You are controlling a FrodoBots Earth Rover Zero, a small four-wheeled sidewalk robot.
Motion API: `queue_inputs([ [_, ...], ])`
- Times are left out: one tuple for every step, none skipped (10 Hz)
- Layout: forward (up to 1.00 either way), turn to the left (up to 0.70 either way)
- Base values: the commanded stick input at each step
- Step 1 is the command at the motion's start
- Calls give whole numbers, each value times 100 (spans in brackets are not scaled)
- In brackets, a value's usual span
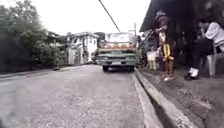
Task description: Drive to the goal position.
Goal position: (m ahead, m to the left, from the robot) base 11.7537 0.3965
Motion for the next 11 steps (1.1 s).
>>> queue_inputs([
  [100, 27],
  [100, 27],
  [100, 27],
  [100, 27],
  [100, 27],
  [100, 27],
  [100, 27],
  [100, 11],
  [100, 0],
  [100, 0],
  [100, 0],
])
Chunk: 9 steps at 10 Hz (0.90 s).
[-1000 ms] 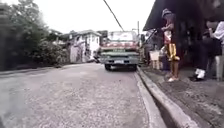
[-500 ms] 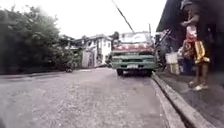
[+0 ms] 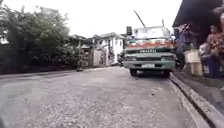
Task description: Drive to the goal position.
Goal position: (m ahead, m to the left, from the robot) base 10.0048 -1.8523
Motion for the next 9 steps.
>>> queue_inputs([
  [100, 0],
  [100, 0],
  [100, 8],
  [100, 27],
  [100, 27],
  [100, 0],
  [100, 0],
  [100, 0],
  [100, 0],
])
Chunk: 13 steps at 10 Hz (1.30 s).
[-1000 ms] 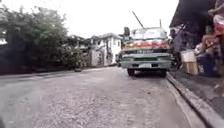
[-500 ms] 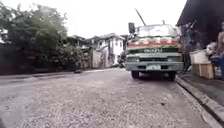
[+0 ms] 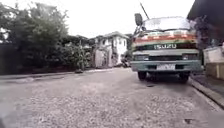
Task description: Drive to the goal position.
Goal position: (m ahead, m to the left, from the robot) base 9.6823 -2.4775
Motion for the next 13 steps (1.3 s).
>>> queue_inputs([
  [100, 3],
  [100, 17],
  [100, 8],
  [100, 27],
  [100, 27],
  [100, 27],
  [100, 27],
  [100, 27],
  [100, 27],
  [100, 1],
  [100, 0],
  [100, 0],
  [100, 0],
])
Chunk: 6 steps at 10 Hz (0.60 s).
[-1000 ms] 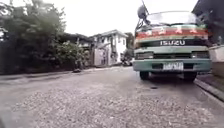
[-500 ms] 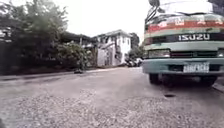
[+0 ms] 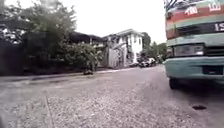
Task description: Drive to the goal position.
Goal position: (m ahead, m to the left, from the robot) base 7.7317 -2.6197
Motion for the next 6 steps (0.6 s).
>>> queue_inputs([
  [100, 0],
  [100, -27],
  [100, -27],
  [100, -27],
  [100, -27],
  [100, -27],
])
